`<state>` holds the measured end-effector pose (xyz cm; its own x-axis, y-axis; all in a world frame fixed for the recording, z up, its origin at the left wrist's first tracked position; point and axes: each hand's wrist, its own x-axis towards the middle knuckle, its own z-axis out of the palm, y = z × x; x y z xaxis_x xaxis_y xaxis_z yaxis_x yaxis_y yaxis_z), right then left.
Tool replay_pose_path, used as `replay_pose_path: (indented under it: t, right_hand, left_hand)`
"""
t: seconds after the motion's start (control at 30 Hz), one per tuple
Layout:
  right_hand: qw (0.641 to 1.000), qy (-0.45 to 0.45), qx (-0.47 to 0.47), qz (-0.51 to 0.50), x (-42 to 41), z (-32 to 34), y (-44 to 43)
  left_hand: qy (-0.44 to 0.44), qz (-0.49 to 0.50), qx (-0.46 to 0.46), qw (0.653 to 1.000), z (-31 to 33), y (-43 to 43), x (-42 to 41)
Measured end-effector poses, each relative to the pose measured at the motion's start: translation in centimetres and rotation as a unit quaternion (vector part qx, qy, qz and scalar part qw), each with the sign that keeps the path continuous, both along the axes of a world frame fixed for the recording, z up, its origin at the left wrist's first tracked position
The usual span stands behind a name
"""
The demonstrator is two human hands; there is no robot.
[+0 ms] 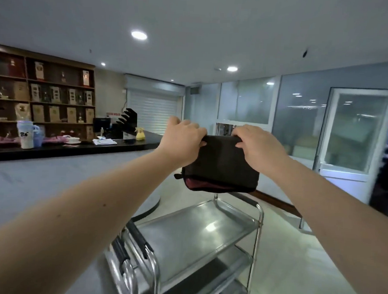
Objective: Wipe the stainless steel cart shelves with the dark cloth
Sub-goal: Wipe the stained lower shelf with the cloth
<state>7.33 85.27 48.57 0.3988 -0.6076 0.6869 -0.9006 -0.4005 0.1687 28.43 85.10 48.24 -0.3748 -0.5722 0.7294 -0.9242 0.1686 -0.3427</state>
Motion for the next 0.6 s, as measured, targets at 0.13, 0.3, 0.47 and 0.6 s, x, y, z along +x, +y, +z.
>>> replay_pose_path:
  t: [0.13, 0.3, 0.47, 0.6]
  right_hand:
    - [0.999, 0.020, -0.012, -0.044, -9.3, -0.3, -3.4]
    - [0.994, 0.054, -0.041, -0.083, -18.5, -2.1, -9.2]
    - [0.988, 0.101, -0.053, -0.109, -24.4, -7.0, -15.0]
    - [0.991, 0.053, -0.061, -0.103, -27.8, -11.8, -19.1]
  left_hand:
    - [-0.049, -0.044, -0.029, 0.997, -0.4, -5.2, -9.2]
    - [-0.036, -0.104, -0.043, 0.993, -2.6, -12.4, -17.6]
    - [-0.028, -0.149, -0.046, 0.987, -7.0, -18.4, -22.9]
    - [0.036, -0.171, -0.033, 0.984, -11.8, -22.6, -26.1]
